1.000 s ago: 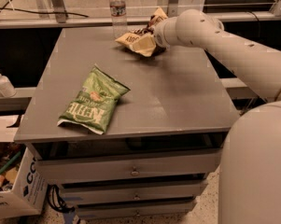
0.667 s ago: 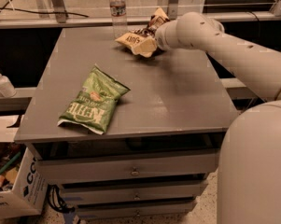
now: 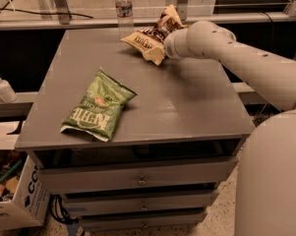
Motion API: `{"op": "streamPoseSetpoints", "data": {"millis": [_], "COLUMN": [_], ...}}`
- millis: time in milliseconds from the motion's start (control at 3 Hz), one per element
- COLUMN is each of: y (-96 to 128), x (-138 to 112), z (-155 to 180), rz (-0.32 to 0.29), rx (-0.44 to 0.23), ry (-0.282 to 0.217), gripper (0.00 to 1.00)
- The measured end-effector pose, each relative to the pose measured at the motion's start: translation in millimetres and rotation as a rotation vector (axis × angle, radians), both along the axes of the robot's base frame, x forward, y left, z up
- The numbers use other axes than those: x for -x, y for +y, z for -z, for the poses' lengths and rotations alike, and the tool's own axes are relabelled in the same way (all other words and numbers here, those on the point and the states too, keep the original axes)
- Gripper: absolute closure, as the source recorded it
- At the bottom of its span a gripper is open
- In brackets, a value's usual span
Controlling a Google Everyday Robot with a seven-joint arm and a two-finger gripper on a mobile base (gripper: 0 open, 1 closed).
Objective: Move brown chip bag near green jalapeno chip bag
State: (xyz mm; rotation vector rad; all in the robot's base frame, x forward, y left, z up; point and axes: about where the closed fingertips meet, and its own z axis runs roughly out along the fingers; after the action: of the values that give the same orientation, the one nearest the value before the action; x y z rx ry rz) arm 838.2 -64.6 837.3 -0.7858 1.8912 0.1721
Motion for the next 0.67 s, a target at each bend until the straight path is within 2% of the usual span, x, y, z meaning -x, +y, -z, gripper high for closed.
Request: {"op": "streamPoseSetpoints", "data": {"millis": [333, 667], "y": [0, -1], "x": [3, 14], "z": [-5, -26], "rz": [-0.012, -0.039], "rx": [-0.008, -0.015], "ry": [-0.019, -0.067], "gripper": [0.64, 0.88]}}
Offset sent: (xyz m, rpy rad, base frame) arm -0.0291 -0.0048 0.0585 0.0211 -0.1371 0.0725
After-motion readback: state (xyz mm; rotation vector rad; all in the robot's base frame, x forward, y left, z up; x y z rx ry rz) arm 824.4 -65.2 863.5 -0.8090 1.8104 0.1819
